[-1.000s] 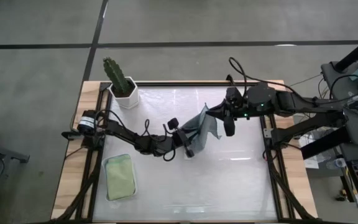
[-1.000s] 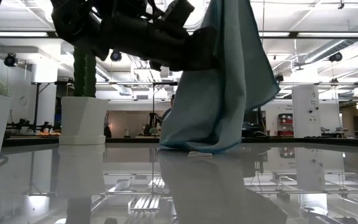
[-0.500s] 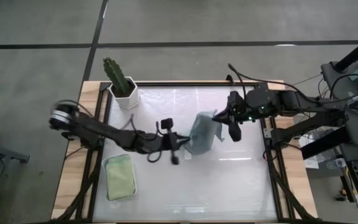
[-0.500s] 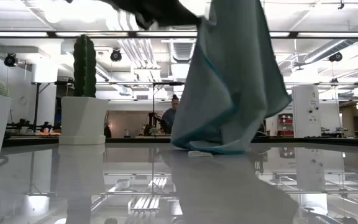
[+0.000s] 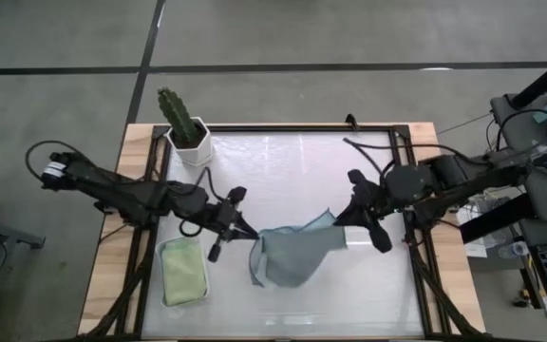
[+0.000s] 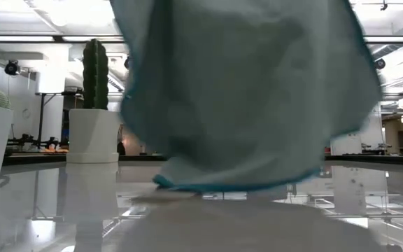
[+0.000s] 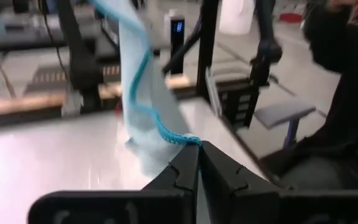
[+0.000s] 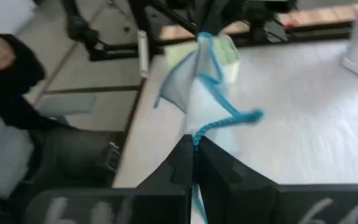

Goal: Fold microfiber towels
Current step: Fold the light blue microfiber towel

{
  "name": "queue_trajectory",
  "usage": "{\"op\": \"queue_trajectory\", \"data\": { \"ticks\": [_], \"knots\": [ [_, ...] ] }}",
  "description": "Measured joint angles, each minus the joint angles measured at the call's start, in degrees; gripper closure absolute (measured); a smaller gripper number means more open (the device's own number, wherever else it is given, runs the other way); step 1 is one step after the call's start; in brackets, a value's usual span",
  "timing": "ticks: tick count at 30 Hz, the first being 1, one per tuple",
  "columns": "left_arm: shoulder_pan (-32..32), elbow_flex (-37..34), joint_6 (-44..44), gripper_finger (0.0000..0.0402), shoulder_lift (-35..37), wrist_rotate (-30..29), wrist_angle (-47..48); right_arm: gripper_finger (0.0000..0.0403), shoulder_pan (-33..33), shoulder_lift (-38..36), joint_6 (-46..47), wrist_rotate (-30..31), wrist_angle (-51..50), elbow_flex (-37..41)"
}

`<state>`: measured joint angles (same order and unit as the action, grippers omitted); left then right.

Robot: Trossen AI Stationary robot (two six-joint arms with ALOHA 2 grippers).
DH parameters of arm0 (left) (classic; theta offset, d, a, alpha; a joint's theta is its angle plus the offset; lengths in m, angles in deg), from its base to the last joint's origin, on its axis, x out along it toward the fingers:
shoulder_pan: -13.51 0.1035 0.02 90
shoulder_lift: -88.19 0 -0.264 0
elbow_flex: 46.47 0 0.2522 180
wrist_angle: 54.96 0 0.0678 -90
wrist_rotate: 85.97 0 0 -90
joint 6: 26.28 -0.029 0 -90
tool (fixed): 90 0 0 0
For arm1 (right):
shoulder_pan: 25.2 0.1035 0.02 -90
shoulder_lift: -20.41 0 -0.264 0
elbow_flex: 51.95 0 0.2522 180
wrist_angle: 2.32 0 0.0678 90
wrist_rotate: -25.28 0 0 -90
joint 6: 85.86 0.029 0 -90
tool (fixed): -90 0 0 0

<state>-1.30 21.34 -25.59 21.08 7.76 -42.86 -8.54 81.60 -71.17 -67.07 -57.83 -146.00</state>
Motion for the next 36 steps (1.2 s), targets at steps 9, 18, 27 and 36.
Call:
{"op": "queue_trajectory", "data": {
  "ticks": [9,18,27,36],
  "knots": [
    [2.38,-5.9,4.99,0.0402,-9.69,-4.13,-1.68,0.0394,0.58,0.11,5.33,7.63,-4.94,9.58],
    [11.43,-5.95,4.96,0.0402,-19.06,-4.92,-2.15,0.0394,-1.44,0.42,11.82,13.1,-12.96,18.16],
    [17.26,-5.97,4.99,0.0336,-21.13,-4.19,-1.84,0.0394,-4.79,0.44,12.53,13.04,-12.84,23.66],
    [16.27,-5.93,9.81,0.0228,-20.06,-1.87,5.6,0.0394,-5.45,0.42,12.48,12.99,-12.38,24.88]
  ]
}}
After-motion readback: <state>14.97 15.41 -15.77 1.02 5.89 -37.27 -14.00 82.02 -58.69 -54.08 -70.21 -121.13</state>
